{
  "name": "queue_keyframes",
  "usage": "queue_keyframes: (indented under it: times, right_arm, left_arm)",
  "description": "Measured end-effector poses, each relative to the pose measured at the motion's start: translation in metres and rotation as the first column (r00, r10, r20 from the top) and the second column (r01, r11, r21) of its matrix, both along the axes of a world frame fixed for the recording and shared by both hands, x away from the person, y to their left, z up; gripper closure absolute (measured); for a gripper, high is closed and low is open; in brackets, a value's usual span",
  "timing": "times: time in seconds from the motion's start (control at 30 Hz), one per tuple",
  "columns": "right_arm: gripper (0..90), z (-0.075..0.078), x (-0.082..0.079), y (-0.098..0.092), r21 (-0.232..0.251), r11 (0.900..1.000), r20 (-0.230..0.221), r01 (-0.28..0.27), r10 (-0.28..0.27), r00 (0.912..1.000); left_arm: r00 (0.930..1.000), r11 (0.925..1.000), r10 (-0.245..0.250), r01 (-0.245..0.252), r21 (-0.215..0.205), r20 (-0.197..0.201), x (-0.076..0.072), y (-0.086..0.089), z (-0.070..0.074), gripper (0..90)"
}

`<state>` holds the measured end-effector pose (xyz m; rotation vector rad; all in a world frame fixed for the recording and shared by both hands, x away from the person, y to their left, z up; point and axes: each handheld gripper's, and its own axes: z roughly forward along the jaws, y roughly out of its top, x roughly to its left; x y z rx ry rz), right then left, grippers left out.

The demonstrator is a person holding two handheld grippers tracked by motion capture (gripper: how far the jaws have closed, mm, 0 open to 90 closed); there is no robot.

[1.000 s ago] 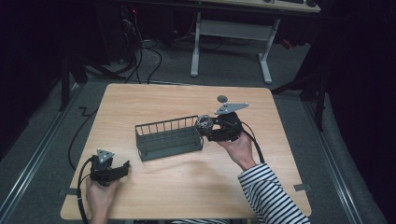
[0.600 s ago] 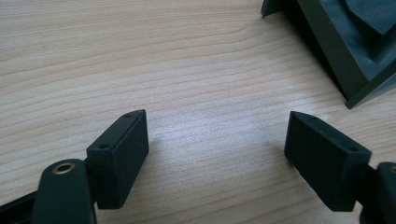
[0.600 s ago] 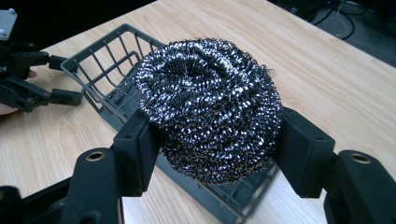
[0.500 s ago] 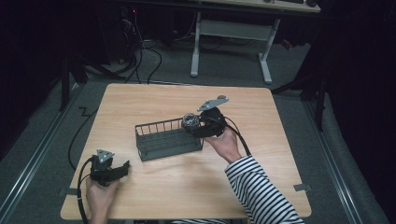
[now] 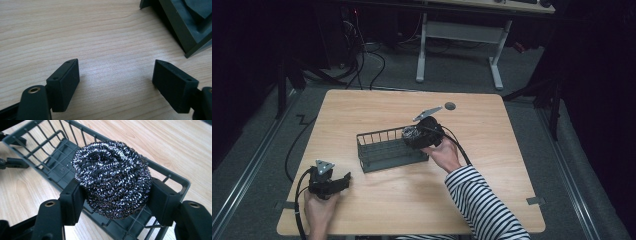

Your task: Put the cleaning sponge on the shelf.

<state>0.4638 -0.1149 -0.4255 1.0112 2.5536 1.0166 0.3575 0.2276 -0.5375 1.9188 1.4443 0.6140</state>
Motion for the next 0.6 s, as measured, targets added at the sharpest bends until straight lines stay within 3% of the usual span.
queue_keyframes:
  times: [0.27, 0.6]
  right_arm:
    - [35.1, -0.011, 0.009, 0.001, -0.025, 0.999, -0.046, 0.029, -0.031, 0.9985]
    - [33.5, -0.017, 0.015, 0.005, -0.047, 0.998, -0.068, 0.042, -0.046, 0.9966]
  left_arm:
    - [1.0000, 1.0000, 0.000, 0.000, 0.000, 0.000, 0.000, 0.000, 0.000, 22.2]
    - [1.0000, 1.0000, 0.001, -0.001, 0.000, 0.001, 0.000, 0.000, 0.000, 22.2]
